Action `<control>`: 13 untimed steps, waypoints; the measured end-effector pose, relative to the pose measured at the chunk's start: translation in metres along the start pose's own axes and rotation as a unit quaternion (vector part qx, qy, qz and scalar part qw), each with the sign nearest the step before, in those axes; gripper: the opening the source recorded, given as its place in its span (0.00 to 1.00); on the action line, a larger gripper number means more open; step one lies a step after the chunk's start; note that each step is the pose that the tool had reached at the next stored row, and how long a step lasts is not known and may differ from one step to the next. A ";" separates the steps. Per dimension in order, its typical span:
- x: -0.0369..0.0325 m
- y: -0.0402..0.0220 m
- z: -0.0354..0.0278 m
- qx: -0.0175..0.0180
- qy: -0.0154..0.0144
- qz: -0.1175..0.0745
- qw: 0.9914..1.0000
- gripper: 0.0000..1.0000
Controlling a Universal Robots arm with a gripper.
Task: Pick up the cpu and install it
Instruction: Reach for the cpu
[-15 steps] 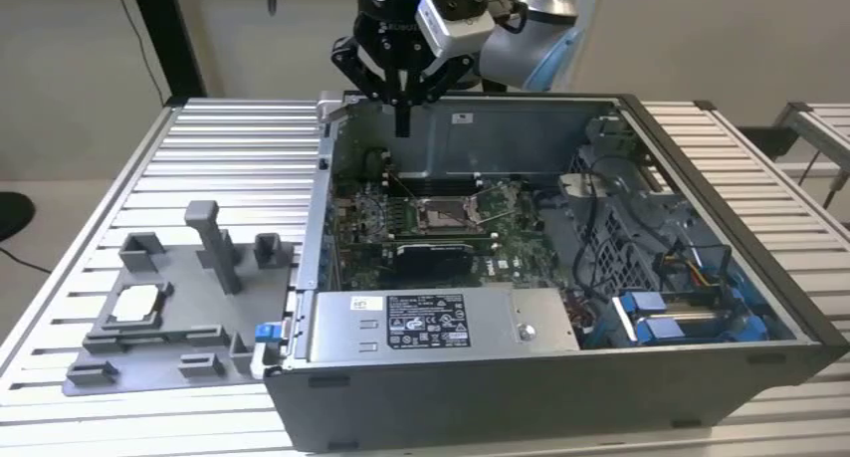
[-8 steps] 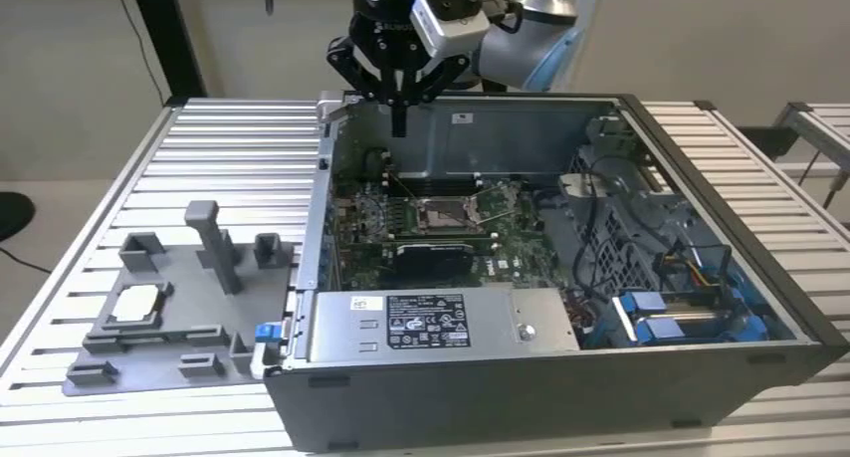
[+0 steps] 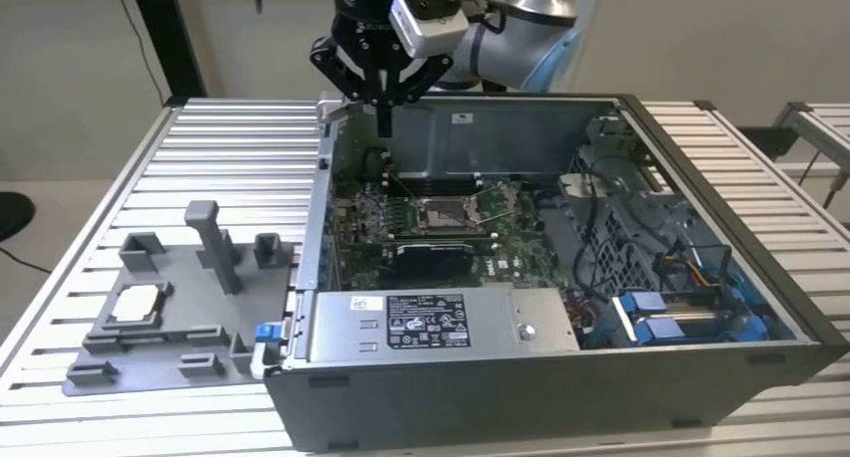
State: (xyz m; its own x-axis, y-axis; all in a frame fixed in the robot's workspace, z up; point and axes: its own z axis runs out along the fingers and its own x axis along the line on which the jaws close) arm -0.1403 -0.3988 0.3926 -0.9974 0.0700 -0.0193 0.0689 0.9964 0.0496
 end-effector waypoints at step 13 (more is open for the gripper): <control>0.0270 -0.0066 -0.0009 0.000 -0.002 -0.003 1.000 0.00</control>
State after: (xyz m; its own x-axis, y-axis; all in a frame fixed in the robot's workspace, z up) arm -0.1677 -0.4036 0.3926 -0.9976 0.0648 -0.0229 0.0636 0.9967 0.0497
